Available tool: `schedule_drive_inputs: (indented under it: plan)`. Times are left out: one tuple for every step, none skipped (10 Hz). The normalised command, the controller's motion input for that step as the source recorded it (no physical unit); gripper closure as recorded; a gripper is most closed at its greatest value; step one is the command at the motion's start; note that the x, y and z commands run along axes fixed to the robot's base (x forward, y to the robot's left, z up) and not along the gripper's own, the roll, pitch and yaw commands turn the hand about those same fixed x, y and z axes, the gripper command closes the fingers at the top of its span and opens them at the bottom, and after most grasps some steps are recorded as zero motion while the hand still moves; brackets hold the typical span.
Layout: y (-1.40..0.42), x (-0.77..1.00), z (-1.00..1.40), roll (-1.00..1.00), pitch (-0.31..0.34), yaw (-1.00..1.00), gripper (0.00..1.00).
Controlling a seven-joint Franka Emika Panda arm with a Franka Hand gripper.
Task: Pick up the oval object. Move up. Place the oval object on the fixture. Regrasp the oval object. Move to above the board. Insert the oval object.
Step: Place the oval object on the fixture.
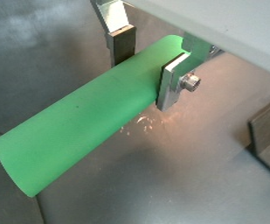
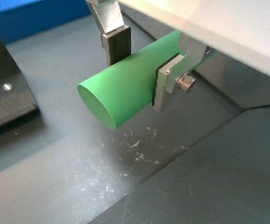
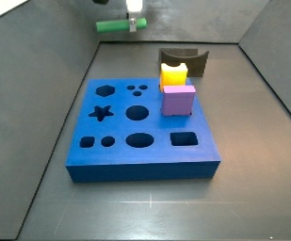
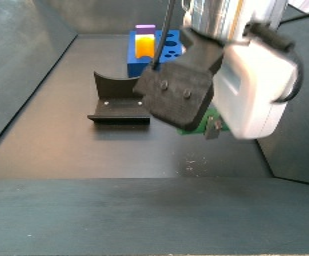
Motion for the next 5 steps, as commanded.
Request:
schedule_drive_inputs:
  plan:
    - [-0.01, -0.02, 1.00, 0.06, 0.065, -0.01, 1.00]
    - [-0.01, -0.02, 1.00, 0.08, 0.086, -0.01, 1.00]
    - [-0.01, -0.03, 1.00, 0.09, 0.105, 0.00, 1.00]
    - [-0.01, -0.03, 1.00, 0.10, 0.112, 0.01, 1.00]
    - [-0.01, -0.03, 1.00, 0.11, 0.113, 0.01, 1.00]
